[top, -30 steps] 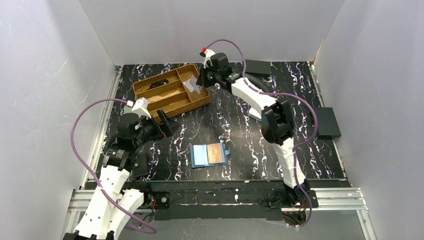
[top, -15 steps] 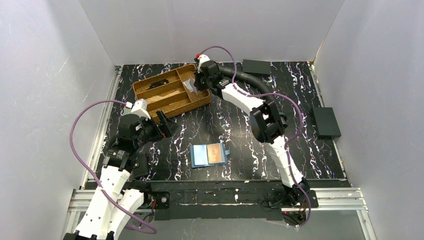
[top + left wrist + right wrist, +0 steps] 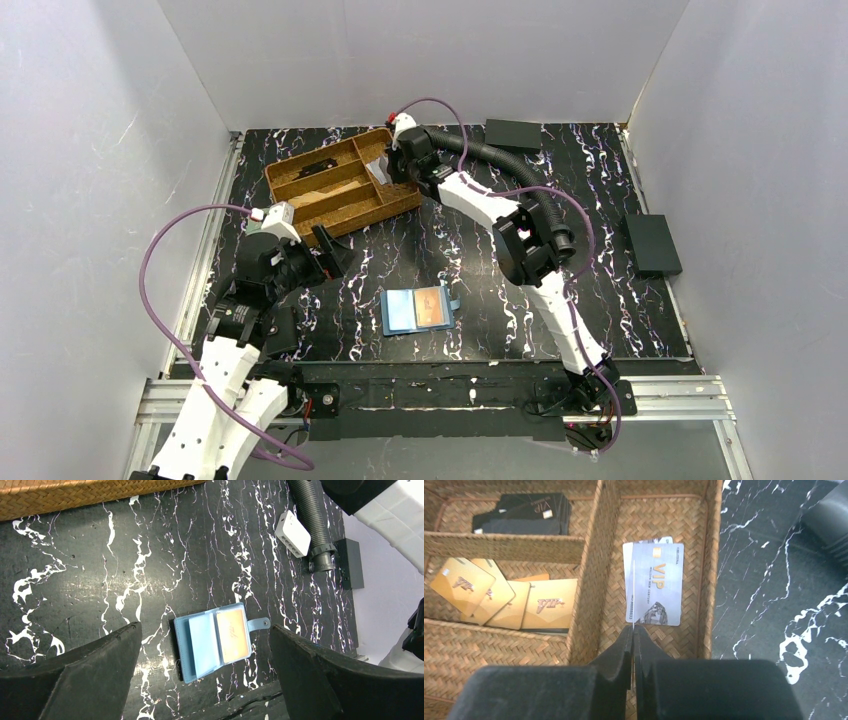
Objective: Take the credit cards out of the card holder
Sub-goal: Place the credit card in the storage box, then remove the credit card from the card holder.
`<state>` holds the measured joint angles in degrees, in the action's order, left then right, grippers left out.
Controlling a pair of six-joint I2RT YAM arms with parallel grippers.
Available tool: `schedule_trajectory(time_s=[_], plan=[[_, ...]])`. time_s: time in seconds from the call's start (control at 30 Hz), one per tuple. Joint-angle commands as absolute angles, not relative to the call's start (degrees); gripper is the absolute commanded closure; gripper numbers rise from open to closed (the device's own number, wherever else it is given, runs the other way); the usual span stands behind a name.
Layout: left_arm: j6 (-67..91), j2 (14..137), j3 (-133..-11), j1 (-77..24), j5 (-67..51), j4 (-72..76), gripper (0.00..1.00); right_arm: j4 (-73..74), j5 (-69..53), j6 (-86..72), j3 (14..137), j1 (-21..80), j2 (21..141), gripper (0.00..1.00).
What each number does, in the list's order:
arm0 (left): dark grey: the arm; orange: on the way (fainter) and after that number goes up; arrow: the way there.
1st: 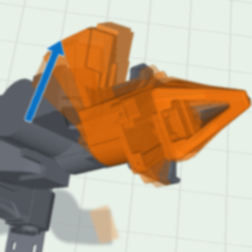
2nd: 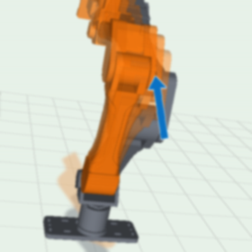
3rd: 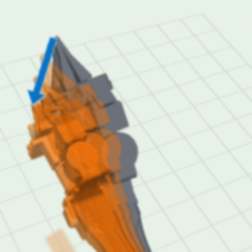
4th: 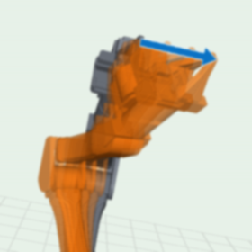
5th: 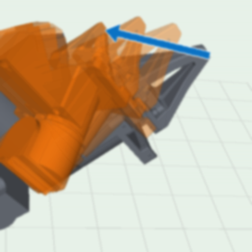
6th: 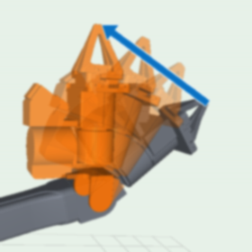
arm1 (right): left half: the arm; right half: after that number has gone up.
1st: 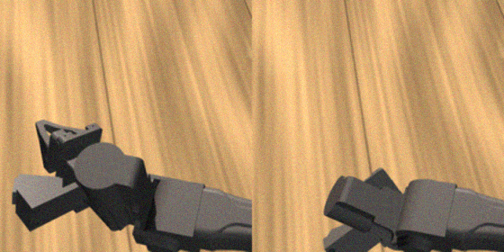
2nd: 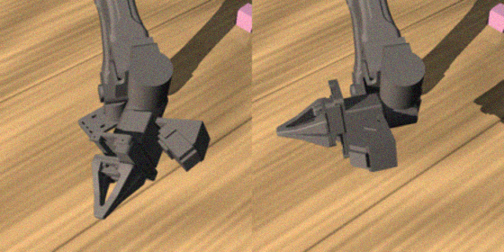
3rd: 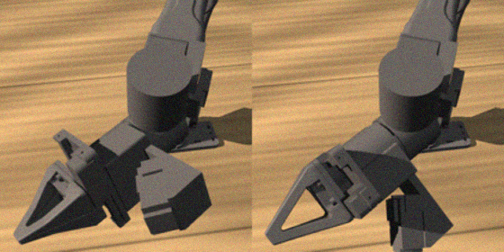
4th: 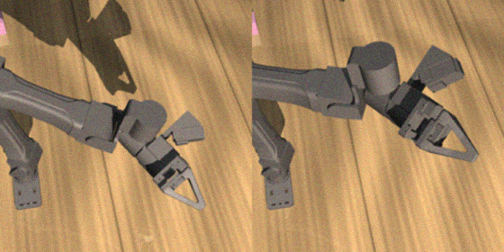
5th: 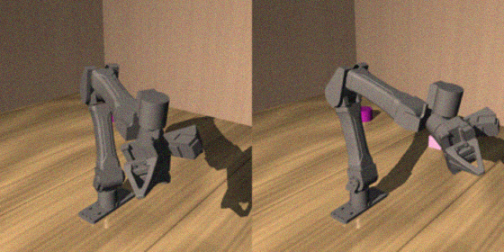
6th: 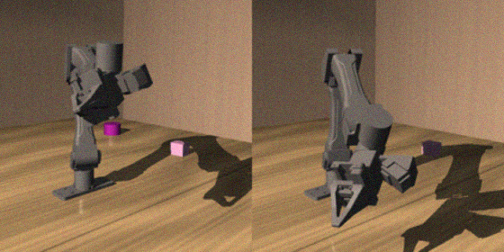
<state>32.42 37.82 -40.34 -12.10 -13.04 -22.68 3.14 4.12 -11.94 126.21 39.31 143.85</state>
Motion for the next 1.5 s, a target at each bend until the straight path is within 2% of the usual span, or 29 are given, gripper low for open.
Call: schedule_trajectory(time_s=[0.0, 0.37, 0.57, 0.77, 0.87, 1.13, 1.47], plan=[[32.3, 36.8, -39.7, -11.9, -12.5, -23.1, 0.02, 0.5, 5.7, -11.5, 128.2, 39.8, 145.2, 0.91], [32.8, 36.8, -39.3, -11.9, -12.8, -22.5, 0.02, 0.5, 7.4, -10.0, 127.6, 39.8, 145.8, 0.82], [32.7, 36.4, -39.7, -11.9, -12.7, -22.9, 0.02, 0.7, 10.9, -8.6, 127.8, 39.8, 145.3, 0.82], [33.2, 36.3, -40.1, -11.9, -13.3, -22.2, 0.02, 1.3, 11.6, -5.8, 127.3, 39.8, 142.1, 0.69], [34.6, 36.7, -39.8, -11.9, -15.2, -20.4, 0.02, 1.5, 9.4, -5.6, 126.0, 39.9, 139.1, 0.68], [39.7, 38.8, -37.6, -11.9, -24.8, -14.3, 0.02, 6.0, -6.9, -1.4, 116.7, 40.0, 125.9, 0.63], [46.8, 42.7, -33.2, -11.9, -34.3, -5.8, 0.02, 17.7, -37.6, 14.2, 92.3, 35.8, 102.3, 0.53]])
